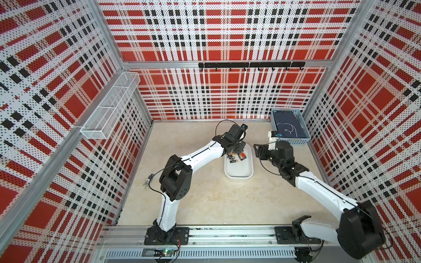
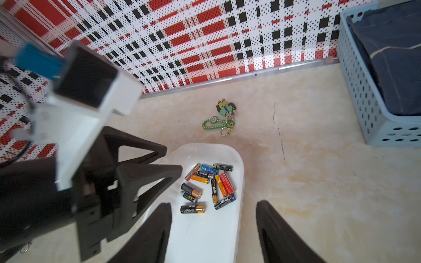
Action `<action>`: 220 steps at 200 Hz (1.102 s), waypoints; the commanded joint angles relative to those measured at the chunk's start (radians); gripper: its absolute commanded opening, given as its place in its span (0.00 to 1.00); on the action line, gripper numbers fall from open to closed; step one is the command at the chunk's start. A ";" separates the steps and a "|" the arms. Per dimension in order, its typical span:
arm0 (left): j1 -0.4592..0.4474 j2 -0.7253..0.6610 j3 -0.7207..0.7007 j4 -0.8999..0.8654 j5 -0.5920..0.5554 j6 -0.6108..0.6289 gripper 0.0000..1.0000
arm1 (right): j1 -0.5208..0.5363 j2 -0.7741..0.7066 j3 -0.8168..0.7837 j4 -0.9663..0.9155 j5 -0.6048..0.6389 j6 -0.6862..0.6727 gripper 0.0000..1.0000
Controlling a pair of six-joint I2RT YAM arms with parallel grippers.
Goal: Take the batteries out of the storage box
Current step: Adjust the storage box at the center of the board, then pick up the battery from the storage box.
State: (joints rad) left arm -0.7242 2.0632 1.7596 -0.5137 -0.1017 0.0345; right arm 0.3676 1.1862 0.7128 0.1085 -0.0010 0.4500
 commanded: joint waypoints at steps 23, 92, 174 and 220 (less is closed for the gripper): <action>0.011 0.144 0.180 -0.304 0.046 0.206 0.51 | -0.041 -0.156 -0.224 0.098 -0.035 -0.035 0.65; 0.006 0.205 0.147 -0.335 0.046 0.235 0.30 | -0.037 -0.425 -0.426 0.008 -0.001 -0.042 0.65; -0.022 0.219 0.052 -0.335 0.069 0.227 0.30 | -0.033 -0.618 -0.544 0.033 -0.026 -0.073 0.66; -0.003 0.209 0.061 -0.318 0.034 0.219 0.34 | -0.033 -0.630 -0.550 0.041 -0.035 -0.076 0.66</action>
State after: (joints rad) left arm -0.7387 2.2738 1.8175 -0.8444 -0.0418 0.2550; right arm 0.3309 0.5659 0.1719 0.1257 -0.0269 0.3840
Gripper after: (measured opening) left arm 0.330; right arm 0.659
